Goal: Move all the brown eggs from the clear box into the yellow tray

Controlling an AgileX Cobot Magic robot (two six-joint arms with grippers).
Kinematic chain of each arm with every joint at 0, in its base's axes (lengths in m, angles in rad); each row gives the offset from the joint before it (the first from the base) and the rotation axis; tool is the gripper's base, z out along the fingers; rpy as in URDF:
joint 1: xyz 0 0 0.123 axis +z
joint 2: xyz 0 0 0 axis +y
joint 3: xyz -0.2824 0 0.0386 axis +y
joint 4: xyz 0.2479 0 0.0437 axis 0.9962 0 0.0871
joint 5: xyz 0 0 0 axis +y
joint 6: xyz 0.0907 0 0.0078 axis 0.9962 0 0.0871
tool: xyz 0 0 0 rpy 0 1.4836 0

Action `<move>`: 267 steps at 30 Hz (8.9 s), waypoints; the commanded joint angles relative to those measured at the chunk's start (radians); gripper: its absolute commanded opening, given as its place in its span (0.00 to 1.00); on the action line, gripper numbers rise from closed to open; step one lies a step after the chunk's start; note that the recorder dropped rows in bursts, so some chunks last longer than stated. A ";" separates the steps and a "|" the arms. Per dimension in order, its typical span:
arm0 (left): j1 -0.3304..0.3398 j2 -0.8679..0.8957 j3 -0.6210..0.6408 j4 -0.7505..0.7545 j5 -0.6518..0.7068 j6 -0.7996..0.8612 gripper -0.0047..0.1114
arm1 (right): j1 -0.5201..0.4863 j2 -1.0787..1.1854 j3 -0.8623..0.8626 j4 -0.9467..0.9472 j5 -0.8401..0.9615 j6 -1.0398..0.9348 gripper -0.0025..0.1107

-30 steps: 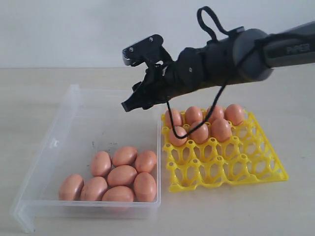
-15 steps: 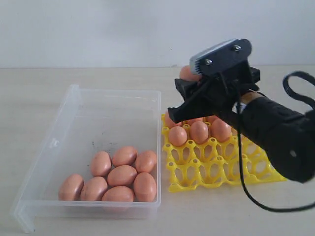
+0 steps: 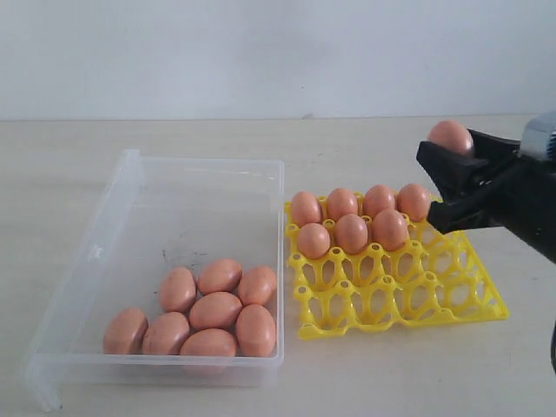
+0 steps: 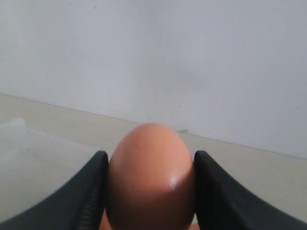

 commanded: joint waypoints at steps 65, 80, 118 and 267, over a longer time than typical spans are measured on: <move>-0.001 -0.002 -0.001 0.004 0.003 0.005 0.07 | -0.223 0.491 -0.368 -0.588 0.124 0.235 0.02; -0.001 -0.002 -0.001 0.004 0.003 0.005 0.07 | -0.223 0.491 -0.368 -0.612 0.225 0.294 0.17; -0.001 -0.002 -0.001 0.004 0.003 0.005 0.07 | 0.287 0.206 -0.568 -0.874 0.512 0.766 0.02; -0.001 -0.002 -0.001 0.004 0.003 0.005 0.07 | 0.026 0.478 -0.385 -0.800 -0.019 0.258 0.02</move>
